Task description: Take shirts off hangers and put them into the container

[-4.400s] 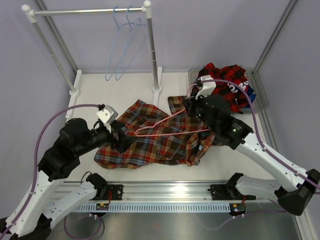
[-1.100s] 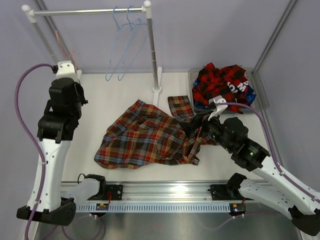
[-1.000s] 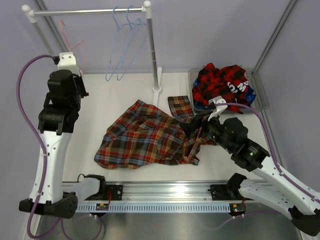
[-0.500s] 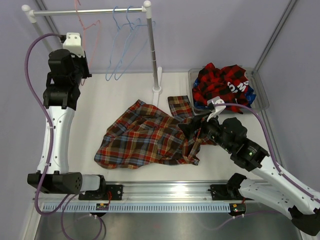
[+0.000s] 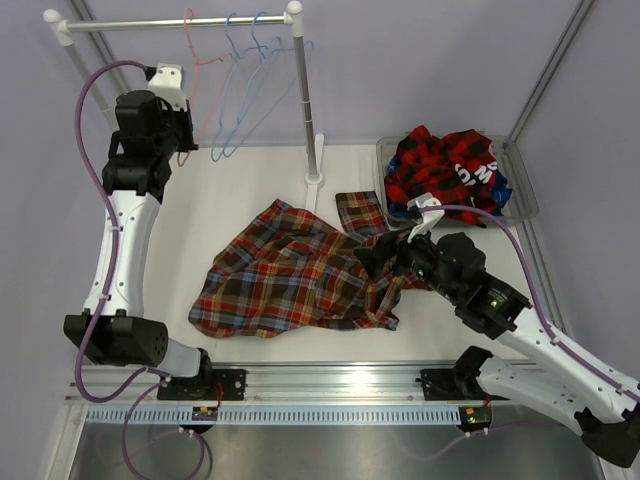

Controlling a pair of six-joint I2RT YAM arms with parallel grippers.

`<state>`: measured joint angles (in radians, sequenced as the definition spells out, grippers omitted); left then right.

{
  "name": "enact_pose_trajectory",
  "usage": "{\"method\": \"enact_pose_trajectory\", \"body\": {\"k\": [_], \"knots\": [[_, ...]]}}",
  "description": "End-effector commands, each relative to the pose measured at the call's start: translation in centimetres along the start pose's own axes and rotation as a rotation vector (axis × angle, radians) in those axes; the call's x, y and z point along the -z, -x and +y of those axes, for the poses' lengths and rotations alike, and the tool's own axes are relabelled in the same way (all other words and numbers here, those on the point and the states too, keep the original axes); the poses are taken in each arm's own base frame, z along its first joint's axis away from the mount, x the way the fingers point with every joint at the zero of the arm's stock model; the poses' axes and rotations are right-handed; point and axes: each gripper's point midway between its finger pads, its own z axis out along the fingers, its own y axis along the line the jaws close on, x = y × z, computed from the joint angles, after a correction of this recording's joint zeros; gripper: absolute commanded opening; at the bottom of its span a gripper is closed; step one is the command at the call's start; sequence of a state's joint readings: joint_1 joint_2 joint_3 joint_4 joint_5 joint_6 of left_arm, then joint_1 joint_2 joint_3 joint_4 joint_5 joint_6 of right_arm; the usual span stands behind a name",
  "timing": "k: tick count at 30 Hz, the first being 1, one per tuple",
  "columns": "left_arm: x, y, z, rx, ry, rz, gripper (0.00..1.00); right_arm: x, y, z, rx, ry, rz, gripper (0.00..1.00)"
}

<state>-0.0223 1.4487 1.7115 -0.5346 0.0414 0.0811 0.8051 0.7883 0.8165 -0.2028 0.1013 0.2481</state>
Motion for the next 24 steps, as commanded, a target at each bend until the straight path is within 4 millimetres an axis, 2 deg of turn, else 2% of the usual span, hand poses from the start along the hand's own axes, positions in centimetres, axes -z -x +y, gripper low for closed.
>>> {"method": "enact_pose_trajectory", "body": {"k": [1,2,3,6,9,13,15,16,17,18,19,20,21,22,23,24], "knots": [[0.3,2.3,-0.5,0.004,-0.035,-0.092,0.02,-0.2,1.0,0.9,0.007,0.037,-0.036,1.00],[0.3,1.8,-0.4,0.008,-0.035,-0.081,0.09,-0.4,0.7,0.7,0.007,0.029,-0.026,0.99],[0.4,1.6,-0.5,0.012,-0.034,-0.078,0.19,-0.5,0.7,0.7,0.006,0.028,-0.023,1.00],[1.2,1.4,-0.3,0.020,-0.018,-0.080,0.34,-1.1,-0.2,0.3,0.002,0.004,0.013,1.00],[2.1,1.3,-0.1,0.028,-0.003,-0.085,0.43,-1.9,-1.4,0.2,-0.003,-0.007,0.062,0.99],[3.7,1.3,0.4,0.059,0.033,-0.101,0.63,-3.0,-3.3,0.0,-0.006,-0.017,0.136,0.99],[5.5,1.4,0.4,0.075,0.047,-0.124,0.66,-3.9,-4.6,-0.1,0.006,-0.021,0.189,0.99],[6.2,1.3,1.2,0.077,0.092,-0.130,0.68,-4.7,-6.0,-0.4,0.017,-0.035,0.239,1.00],[8.1,1.8,1.5,0.079,0.110,-0.158,0.70,-5.1,-6.1,-0.4,0.021,-0.040,0.253,0.99],[8.6,1.1,1.6,0.110,0.126,-0.154,0.72,-5.4,-6.7,-0.6,0.028,-0.054,0.276,1.00],[9.5,0.8,2.1,0.118,0.161,-0.159,0.78,-6.2,-8.1,-0.7,0.038,-0.070,0.321,1.00],[10.3,0.4,2.3,0.127,0.180,-0.165,0.80,-6.7,-8.2,-0.6,0.041,-0.075,0.329,0.99],[12.6,0.9,2.5,0.146,0.196,-0.212,0.82,-7.2,-8.6,-0.7,0.043,-0.094,0.343,0.99],[12.8,-0.7,2.8,0.152,0.222,-0.191,0.83,-8.2,-9.8,-0.8,0.038,-0.112,0.383,1.00],[13.5,-1.2,2.8,0.161,0.227,-0.196,0.84,-8.8,-10.3,-1.0,0.038,-0.133,0.396,0.99],[15.3,-1.1,2.7,0.172,0.225,-0.234,0.85,-9.3,-10.8,-0.9,0.032,-0.144,0.414,1.00]]}}
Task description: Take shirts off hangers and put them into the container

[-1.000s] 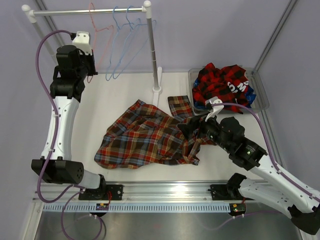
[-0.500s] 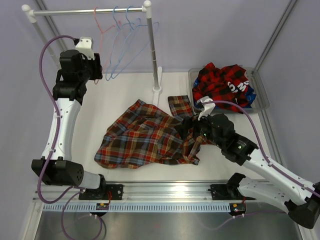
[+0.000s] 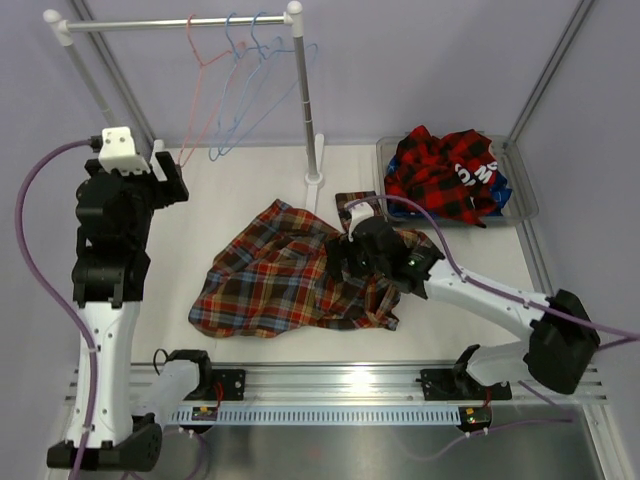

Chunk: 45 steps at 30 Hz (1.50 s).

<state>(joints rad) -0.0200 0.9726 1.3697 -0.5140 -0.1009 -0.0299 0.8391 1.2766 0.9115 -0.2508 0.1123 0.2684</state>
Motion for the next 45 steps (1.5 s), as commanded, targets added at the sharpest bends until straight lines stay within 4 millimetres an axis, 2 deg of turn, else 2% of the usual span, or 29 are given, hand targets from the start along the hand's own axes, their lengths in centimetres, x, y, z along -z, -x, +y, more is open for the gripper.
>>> {"method": "enact_pose_trajectory", "body": {"k": [1,3,4,6,7,8,10,11,14,19,21,22,23,25,26,28,30,32,35,37,38,39,40,41,42,43,44,45], "knots": [[2.6,-1.1,1.4,0.054,0.067,-0.053,0.85,-2.5,-0.1,0.9,-0.029,-0.046,0.048,0.99],[4.2,-1.7,1.3,0.062,0.053,-0.075,0.86,-3.7,0.1,1.4,-0.045,-0.068,0.060,0.99],[4.1,-3.3,1.3,0.061,0.054,-0.049,0.86,-5.1,-0.4,2.0,-0.060,-0.082,0.085,0.99],[4.5,-4.2,1.2,0.070,0.045,-0.052,0.86,-6.4,-0.7,2.0,-0.077,-0.111,0.093,0.99],[5.0,-4.0,1.1,0.078,0.035,-0.080,0.86,-7.6,-1.2,2.1,-0.100,-0.127,0.118,0.99],[4.8,-5.3,1.0,0.087,0.031,-0.065,0.86,-8.1,-1.5,1.6,-0.107,-0.165,0.122,0.99],[5.2,-5.6,0.7,0.091,0.011,-0.087,0.86,-9.5,-2.6,0.6,-0.134,-0.243,0.150,0.99],[5.0,-6.5,0.7,0.093,0.014,-0.072,0.86,-9.9,-2.9,-0.3,-0.134,-0.294,0.146,0.99],[5.2,-7.1,0.8,0.080,0.023,-0.072,0.86,-11.1,-4.7,-1.6,-0.138,-0.376,0.191,0.99],[5.3,-8.1,0.8,0.061,0.031,-0.065,0.86,-13.0,-8.2,-1.9,-0.114,-0.407,0.316,0.99],[5.5,-8.2,0.8,0.057,0.032,-0.068,0.86,-13.4,-9.1,-1.7,-0.115,-0.391,0.351,0.93],[5.5,-8.3,0.8,0.056,0.029,-0.066,0.86,-13.7,-9.7,-2.0,-0.117,-0.395,0.367,0.88],[5.5,-8.4,0.8,0.056,0.029,-0.066,0.86,-13.8,-10.0,-1.9,-0.120,-0.385,0.381,0.73],[5.5,-8.4,0.8,0.055,0.031,-0.068,0.86,-13.9,-10.4,-2.3,-0.130,-0.384,0.393,0.58],[5.5,-8.4,0.8,0.054,0.029,-0.069,0.86,-13.9,-10.6,-2.1,-0.139,-0.367,0.403,0.39],[5.6,-8.4,0.8,0.052,0.032,-0.071,0.86,-13.7,-10.3,-2.2,-0.144,-0.357,0.396,0.17],[5.7,-8.4,0.8,0.051,0.034,-0.073,0.86,-13.4,-9.5,-2.3,-0.142,-0.351,0.372,0.00],[5.7,-8.4,0.8,0.050,0.031,-0.071,0.86,-12.1,-7.0,-2.0,-0.128,-0.328,0.314,0.00],[5.6,-8.5,0.7,0.048,0.026,-0.069,0.86,-8.7,0.3,-1.1,-0.145,-0.252,0.172,0.00],[5.6,-8.6,0.8,0.048,0.032,-0.067,0.86,-4.6,8.0,-2.1,-0.200,-0.208,0.007,0.00],[5.7,-8.4,0.8,0.048,0.032,-0.073,0.87,-2.8,10.8,-2.4,-0.215,-0.186,-0.056,0.00],[5.7,-8.5,0.8,0.045,0.032,-0.070,0.86,0.1,13.8,-4.4,-0.222,-0.216,-0.128,0.00],[5.7,-8.5,0.8,0.046,0.032,-0.071,0.86,3.0,18.5,-4.6,-0.223,-0.215,-0.239,0.00],[5.6,-8.6,0.7,0.045,0.029,-0.068,0.86,5.3,21.2,-5.5,-0.216,-0.251,-0.304,0.00],[5.6,-8.5,0.7,0.045,0.029,-0.068,0.86,6.8,22.3,-6.5,-0.170,-0.291,-0.307,0.00],[5.6,-8.6,0.6,0.044,0.027,-0.066,0.87,11.1,27.4,-7.6,-0.183,-0.331,-0.444,0.00],[5.6,-8.6,0.6,0.044,0.025,-0.068,0.86,12.8,29.0,-8.4,-0.177,-0.363,-0.479,0.00],[5.6,-8.6,0.5,0.044,0.022,-0.068,0.86,13.4,30.5,-9.4,-0.157,-0.393,-0.506,0.00]]}}
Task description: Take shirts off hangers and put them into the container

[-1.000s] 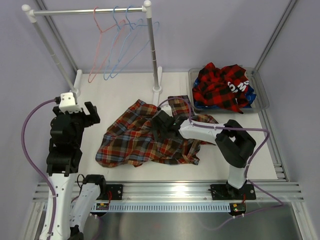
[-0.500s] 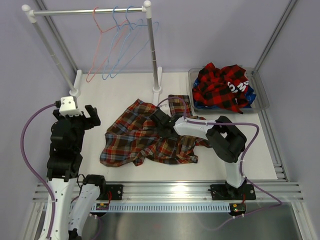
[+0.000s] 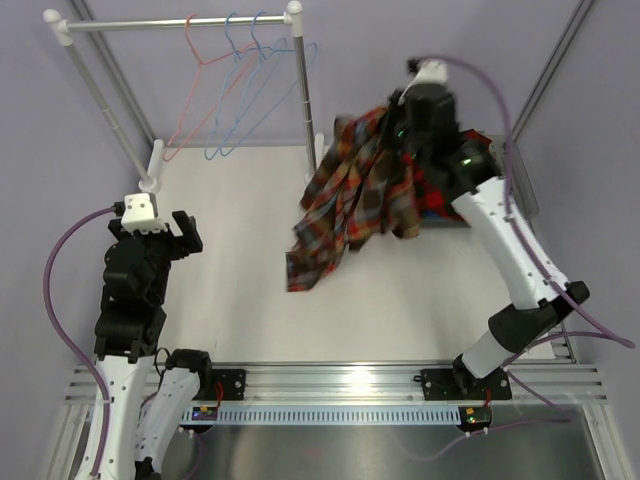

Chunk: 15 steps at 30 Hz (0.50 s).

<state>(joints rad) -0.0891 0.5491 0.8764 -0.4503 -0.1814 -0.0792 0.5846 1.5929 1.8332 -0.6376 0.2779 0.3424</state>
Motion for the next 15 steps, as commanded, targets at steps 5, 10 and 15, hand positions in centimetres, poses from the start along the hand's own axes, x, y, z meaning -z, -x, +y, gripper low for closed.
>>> {"method": "enact_pose_trajectory", "body": {"k": [5,10,15], "knots": [[0.0,1.6,0.0,-0.001,0.005,-0.070,0.86,12.0,23.9,-7.1,-0.012,-0.146,-0.596,0.00],[0.0,1.5,-0.3,-0.002,-0.007,-0.067,0.86,15.1,29.5,-12.4,-0.023,-0.273,-0.821,0.00],[0.0,1.5,-0.5,-0.003,-0.014,-0.066,0.86,15.4,28.9,-18.2,-0.055,-0.394,-0.829,0.00]]}}
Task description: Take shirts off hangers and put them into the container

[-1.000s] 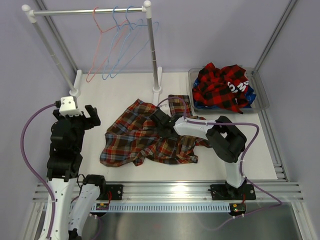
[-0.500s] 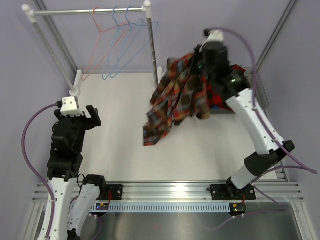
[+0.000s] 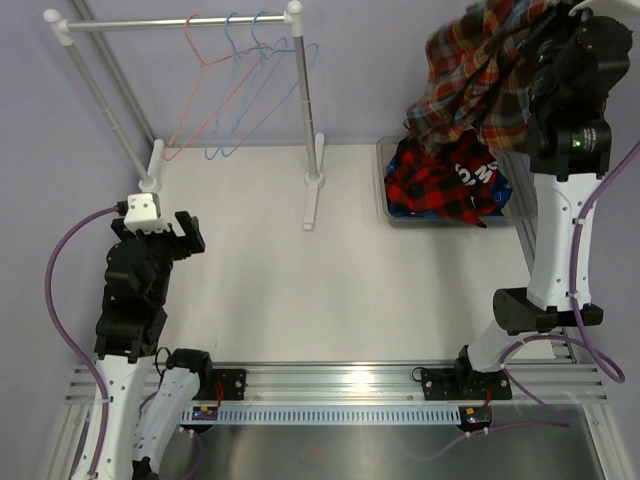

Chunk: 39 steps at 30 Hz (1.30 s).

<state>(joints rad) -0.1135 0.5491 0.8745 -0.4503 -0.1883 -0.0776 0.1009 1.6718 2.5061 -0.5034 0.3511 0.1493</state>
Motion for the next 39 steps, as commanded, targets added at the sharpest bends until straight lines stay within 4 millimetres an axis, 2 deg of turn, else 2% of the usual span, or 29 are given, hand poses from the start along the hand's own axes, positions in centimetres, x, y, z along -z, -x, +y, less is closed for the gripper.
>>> {"method": "enact_pose_trajectory", "body": {"k": [1,2,3,4,5,6,8,9,10,12,16,20,22,23,25,26,28,29,32,35,39], "knots": [[-0.1,1.7,0.0,0.001,0.003,-0.069,0.86,-1.2,-1.2,-2.8,0.023,-0.048,-0.007,0.00],[-0.1,1.7,-0.1,0.003,0.000,-0.069,0.86,-1.4,-1.5,-3.1,0.021,-0.044,-0.013,0.00],[-0.1,1.7,-0.2,0.004,-0.004,-0.067,0.86,-1.4,-3.8,-3.7,0.024,-0.052,0.033,0.00],[-0.1,1.6,-0.2,0.003,-0.006,-0.064,0.86,-1.7,-4.4,-5.0,0.029,-0.063,0.040,0.00],[-0.1,1.6,-0.2,0.003,-0.006,-0.065,0.86,-1.9,-5.1,-5.3,0.027,-0.061,0.048,0.00],[-0.2,1.5,-0.2,0.003,-0.006,-0.062,0.86,-2.2,-7.5,-6.6,0.034,-0.085,0.093,0.00],[-0.2,1.5,-0.2,0.003,-0.007,-0.064,0.86,-2.8,-9.4,-7.4,0.028,-0.080,0.124,0.00],[-0.2,1.4,-0.3,0.004,-0.009,-0.061,0.86,-3.1,-11.5,-8.2,0.016,-0.091,0.163,0.00],[-0.2,1.5,-0.3,0.004,-0.010,-0.063,0.86,-3.4,-12.1,-8.8,0.008,-0.087,0.180,0.00],[-0.2,1.4,-0.3,0.003,-0.012,-0.059,0.86,-3.7,-13.9,-9.2,-0.007,-0.078,0.221,0.00],[-0.3,1.3,-0.3,0.005,-0.012,-0.057,0.86,-3.9,-14.3,-6.6,-0.053,0.047,0.254,0.00],[-0.3,1.2,-0.3,0.004,-0.008,-0.056,0.86,-3.5,-12.5,-3.2,-0.140,0.197,0.246,0.00],[-0.3,1.3,-0.2,0.005,-0.007,-0.056,0.86,-2.6,-11.1,-1.4,-0.163,0.286,0.234,0.00],[-0.2,1.3,-0.2,0.005,-0.005,-0.058,0.86,-2.0,-8.8,-0.5,-0.173,0.326,0.173,0.00],[-0.2,1.3,-0.2,0.005,-0.007,-0.058,0.86,-1.2,-7.6,0.2,-0.173,0.368,0.137,0.00],[-0.2,1.3,-0.2,0.005,-0.007,-0.059,0.86,-0.5,-5.7,0.7,-0.171,0.391,0.087,0.00],[-0.2,1.3,-0.2,0.005,-0.007,-0.059,0.86,0.2,-3.8,1.1,-0.165,0.408,0.036,0.00],[-0.2,1.2,-0.3,0.005,-0.009,-0.059,0.86,0.9,-1.9,1.6,-0.160,0.428,-0.017,0.00],[-0.2,1.2,-0.3,0.007,-0.012,-0.059,0.86,2.1,2.1,2.2,-0.153,0.451,-0.146,0.00],[-0.1,1.3,-0.3,0.005,-0.012,-0.060,0.86,2.3,4.7,1.7,-0.161,0.413,-0.235,0.00],[-0.1,1.4,-0.3,0.006,-0.011,-0.065,0.86,2.2,6.4,1.9,-0.166,0.412,-0.277,0.00]]}}
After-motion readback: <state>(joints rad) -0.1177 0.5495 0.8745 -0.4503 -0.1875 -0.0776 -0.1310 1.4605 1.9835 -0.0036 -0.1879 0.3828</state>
